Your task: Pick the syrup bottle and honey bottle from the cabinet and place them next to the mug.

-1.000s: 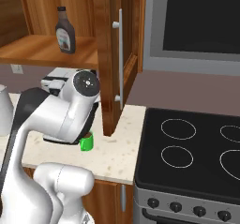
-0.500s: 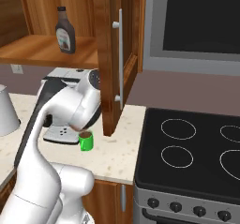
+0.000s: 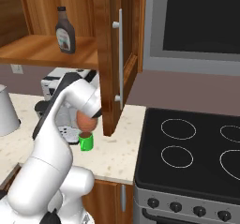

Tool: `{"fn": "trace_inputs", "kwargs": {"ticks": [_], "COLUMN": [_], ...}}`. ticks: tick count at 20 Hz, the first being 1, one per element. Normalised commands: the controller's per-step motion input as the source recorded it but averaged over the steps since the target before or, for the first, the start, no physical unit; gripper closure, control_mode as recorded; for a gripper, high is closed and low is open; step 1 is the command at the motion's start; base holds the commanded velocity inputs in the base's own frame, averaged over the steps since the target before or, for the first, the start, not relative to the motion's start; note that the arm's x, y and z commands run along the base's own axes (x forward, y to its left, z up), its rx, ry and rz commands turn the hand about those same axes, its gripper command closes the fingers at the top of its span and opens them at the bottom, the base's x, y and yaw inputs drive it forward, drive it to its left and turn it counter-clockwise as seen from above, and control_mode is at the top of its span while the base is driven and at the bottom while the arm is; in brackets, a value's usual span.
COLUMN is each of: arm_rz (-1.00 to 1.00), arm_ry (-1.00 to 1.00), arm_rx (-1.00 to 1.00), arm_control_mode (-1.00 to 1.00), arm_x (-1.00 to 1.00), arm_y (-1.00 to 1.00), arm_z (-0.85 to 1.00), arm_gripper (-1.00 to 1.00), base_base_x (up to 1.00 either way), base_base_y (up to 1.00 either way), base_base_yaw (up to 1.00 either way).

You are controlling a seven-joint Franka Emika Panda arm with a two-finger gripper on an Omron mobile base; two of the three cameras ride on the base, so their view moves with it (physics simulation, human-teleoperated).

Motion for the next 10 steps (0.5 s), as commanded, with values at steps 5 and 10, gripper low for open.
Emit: {"fn": "trace_inputs", "kwargs": {"ticks": [5, 10], "arm_rz": [0.02, 0.0], "arm_ry": [0.0, 0.0], "arm_rx": [0.01, 0.0], "arm_control_mode": [-1.0, -1.0], "arm_x": [0.16, 0.09], "arm_y": [0.0, -0.04], "arm_z": [-0.41, -0.41], "arm_gripper": [1.0, 1.0], "base_base_x": [0.0, 0.0], "base_base_y": [0.0, 0.0], "base_base_yaw": [0.0, 0.0]}}
